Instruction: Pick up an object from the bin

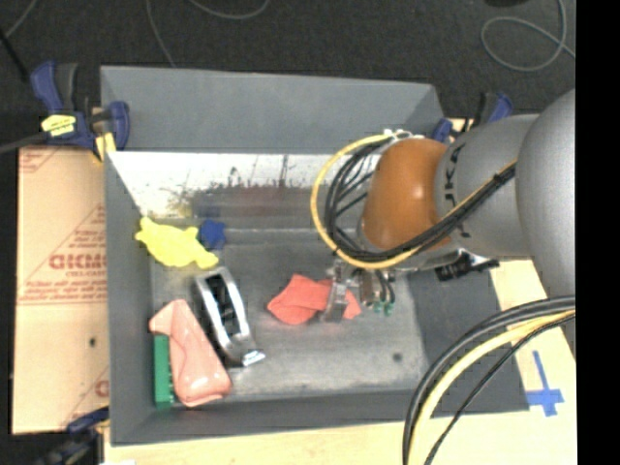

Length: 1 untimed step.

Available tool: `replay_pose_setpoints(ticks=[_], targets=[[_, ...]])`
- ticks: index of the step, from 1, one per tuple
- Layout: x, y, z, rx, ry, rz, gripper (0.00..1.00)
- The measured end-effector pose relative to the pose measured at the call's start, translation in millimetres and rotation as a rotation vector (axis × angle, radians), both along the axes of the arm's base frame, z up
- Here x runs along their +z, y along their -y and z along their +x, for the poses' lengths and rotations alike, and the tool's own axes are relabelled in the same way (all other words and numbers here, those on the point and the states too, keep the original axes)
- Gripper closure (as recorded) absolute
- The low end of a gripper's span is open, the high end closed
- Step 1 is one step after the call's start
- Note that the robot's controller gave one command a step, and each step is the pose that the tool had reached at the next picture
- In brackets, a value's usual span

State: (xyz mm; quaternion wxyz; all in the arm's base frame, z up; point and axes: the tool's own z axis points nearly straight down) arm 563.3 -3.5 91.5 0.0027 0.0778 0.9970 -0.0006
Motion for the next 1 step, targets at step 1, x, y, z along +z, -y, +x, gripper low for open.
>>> replay_pose_setpoints(ticks=[1], targets=[[22.3,-0.1,-1.1,0.000,-0.004,0.001,1.00]])
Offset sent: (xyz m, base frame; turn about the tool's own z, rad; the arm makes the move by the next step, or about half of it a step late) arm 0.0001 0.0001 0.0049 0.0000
